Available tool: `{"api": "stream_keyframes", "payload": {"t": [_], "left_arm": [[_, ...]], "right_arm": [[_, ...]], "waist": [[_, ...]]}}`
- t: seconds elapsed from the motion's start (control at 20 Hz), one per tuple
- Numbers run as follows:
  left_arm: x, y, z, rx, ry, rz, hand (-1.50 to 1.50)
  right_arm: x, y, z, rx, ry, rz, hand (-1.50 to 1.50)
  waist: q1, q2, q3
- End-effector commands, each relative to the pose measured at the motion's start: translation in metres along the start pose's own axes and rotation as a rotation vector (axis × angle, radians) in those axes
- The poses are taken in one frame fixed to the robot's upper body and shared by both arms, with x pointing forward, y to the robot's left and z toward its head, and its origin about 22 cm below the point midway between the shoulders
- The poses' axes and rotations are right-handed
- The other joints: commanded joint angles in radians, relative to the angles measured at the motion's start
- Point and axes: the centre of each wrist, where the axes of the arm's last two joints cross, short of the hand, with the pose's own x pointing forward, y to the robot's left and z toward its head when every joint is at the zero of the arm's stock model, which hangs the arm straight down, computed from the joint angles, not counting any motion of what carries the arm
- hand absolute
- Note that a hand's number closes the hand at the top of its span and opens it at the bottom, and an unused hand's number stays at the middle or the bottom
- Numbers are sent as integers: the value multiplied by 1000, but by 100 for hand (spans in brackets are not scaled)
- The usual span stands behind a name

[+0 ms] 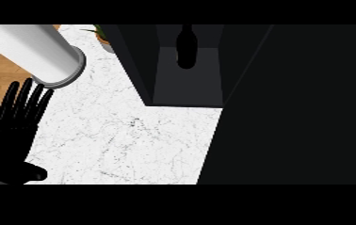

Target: Pick up the wine, place it into the cabinet and close the cabinet

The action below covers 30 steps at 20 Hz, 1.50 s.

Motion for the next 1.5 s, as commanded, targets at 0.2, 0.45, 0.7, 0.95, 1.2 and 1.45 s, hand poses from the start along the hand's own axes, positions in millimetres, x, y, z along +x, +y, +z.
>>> {"api": "stream_keyframes", "payload": {"t": [0.2,0.45,0.7,0.95,1.2,1.45], "left_arm": [[12,16,-9,-10,-8,-3,-150],[16,15,-8,-37,0,2,-150],[14,18,-10,-32,7,0,-150],[17,29,-10,-18,-5,-10,-150],[25,46,-3,7,8,-2,-150],[13,45,17,10,8,-21,-150]], "right_arm": [[25,14,-23,39,-145,-190,150],[24,10,-39,29,-140,-182,150],[19,7,-86,14,-126,-131,150],[38,18,-163,22,-117,-133,150],[66,9,-227,-18,-91,-147,150],[45,4,-268,-75,-48,-199,150]], "waist": [[29,11,-3],[59,10,-4],[60,7,-4],[40,5,-2],[17,3,2],[5,1,5]]}}
